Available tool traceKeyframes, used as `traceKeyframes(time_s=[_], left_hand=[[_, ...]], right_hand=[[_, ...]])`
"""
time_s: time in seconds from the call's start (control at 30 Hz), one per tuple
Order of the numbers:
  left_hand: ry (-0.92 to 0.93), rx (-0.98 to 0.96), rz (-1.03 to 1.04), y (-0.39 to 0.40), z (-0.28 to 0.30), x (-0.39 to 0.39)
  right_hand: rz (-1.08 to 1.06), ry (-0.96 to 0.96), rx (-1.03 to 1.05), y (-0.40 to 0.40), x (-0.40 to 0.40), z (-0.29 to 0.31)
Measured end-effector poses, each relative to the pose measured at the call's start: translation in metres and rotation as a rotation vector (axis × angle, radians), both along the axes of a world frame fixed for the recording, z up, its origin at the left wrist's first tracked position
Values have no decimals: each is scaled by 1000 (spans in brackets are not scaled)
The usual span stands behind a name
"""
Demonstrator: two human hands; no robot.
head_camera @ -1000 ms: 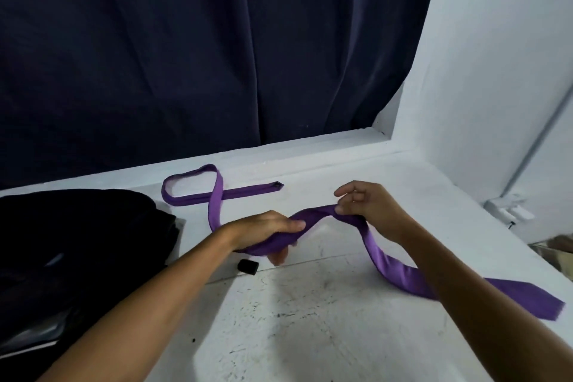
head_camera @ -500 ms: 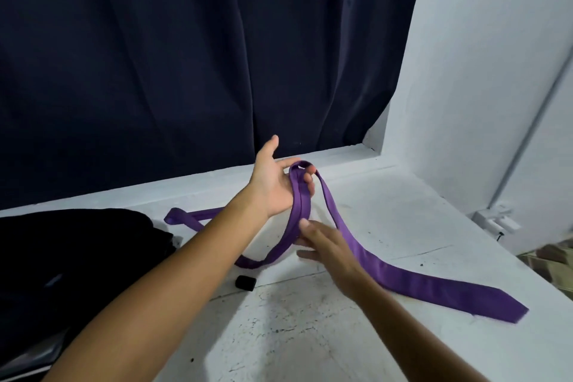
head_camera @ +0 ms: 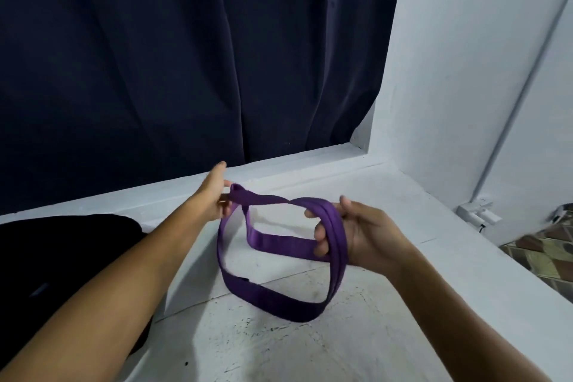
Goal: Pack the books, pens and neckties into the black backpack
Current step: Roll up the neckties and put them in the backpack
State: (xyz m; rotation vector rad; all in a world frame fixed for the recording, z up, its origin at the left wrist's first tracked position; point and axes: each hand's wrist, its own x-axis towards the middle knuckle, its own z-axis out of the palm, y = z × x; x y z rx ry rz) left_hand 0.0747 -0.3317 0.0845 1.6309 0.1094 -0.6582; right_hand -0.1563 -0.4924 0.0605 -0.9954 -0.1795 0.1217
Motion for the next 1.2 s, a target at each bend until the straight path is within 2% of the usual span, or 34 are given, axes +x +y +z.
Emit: traceKeyframes(time_s=[0.03, 0.07, 0.17, 0.23, 0.3, 0.4, 0.47, 0.63, 0.87, 0.93, 1.0, 1.03, 1.1, 1.13, 1.2], left_hand=[[-154, 154, -97, 0, -3, -7], [-314, 202, -187, -1, -3, -14], [-624, -11, -651, -3, 2, -40], [-801, -23, -895, -6, 3, -59], [-893, -62, -877, -15, 2, -73], [-913, -190, -708, -30, -1, -80], [-923, -202, -634, -37, -3, -73], [-1128, 29, -487, -35, 1, -33], [-1113, 535, -257, -5, -23, 41], [-1071, 649, -247, 0, -23, 41], [-1088, 683, -409, -1, -15, 27], [-1104, 623, -574, -5, -9, 15], [-1143, 377, -821, -19, 6, -25], [-1189, 262, -843, -27, 10, -44], [-1272, 56, -744, -44, 13, -74]], right_hand=[[14, 16, 49, -2, -2, 6], [23, 24, 90, -4, -2, 12], [29, 3, 130, -7, -3, 29], [28, -23, 120, -8, -3, 36], [23, -44, 118, -11, -4, 41], [83, -67, 154, -14, -5, 44], [117, -71, 152, -17, -8, 44], [118, -24, 85, -25, -22, 38], [-155, -71, -80, -39, -32, 56], [-149, -61, -69, -39, -29, 58], [-134, -42, -21, -35, -24, 60], [-149, -25, -20, -33, -21, 62], [-214, 11, -81, -27, -14, 66], [-239, 25, -121, -22, -10, 68], [-259, 54, -162, -15, -5, 73]])
